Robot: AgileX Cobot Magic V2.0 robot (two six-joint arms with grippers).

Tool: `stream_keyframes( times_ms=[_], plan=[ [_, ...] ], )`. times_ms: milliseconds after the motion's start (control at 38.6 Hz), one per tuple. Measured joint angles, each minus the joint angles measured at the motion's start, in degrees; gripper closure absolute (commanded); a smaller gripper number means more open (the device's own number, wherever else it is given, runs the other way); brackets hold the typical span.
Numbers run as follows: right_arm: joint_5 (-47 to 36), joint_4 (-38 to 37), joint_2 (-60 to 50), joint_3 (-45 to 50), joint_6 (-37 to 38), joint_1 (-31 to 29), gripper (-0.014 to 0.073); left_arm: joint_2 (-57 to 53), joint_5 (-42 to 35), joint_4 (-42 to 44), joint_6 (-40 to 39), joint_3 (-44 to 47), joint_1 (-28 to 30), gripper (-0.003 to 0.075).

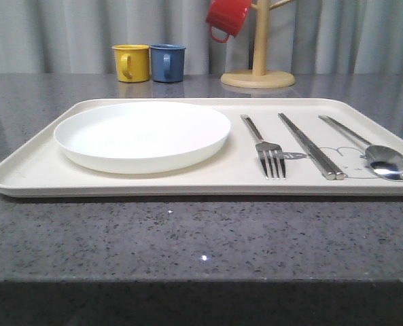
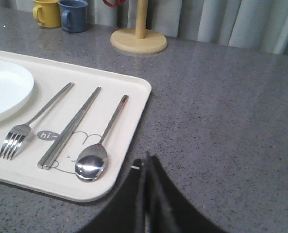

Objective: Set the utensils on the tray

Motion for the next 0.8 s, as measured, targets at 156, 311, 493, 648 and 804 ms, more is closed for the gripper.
stream_keyframes(
  times_ms=[156,311,493,648,804],
  plan=[
    [0.1,0.1,-0.1,0.0,0.0,0.0,0.0662,0.0,0.0,0.0,0.0,0.0,0.0,0.0738],
    [0.1,0.1,-0.1,0.0,-0.1,0.0,0.0662,0.0,0.0,0.0,0.0,0.0,0.0,0.0738],
    [0.1,0.1,-0.1,0.0,-0.1,0.0,0.0662,0.0,0.0,0.0,0.0,0.0,0.0,0.0738],
    [0.1,0.2,-0.1,0.0,-0.1,0.0,0.0662,0.0,0.0,0.0,0.0,0.0,0.0,0.0738],
    [0.1,0.2,-0.1,0.0,-0.1,0.0,0.0662,-1.5,-0.4,0.0,0.0,1.7,0.5,0.0738]
  ],
)
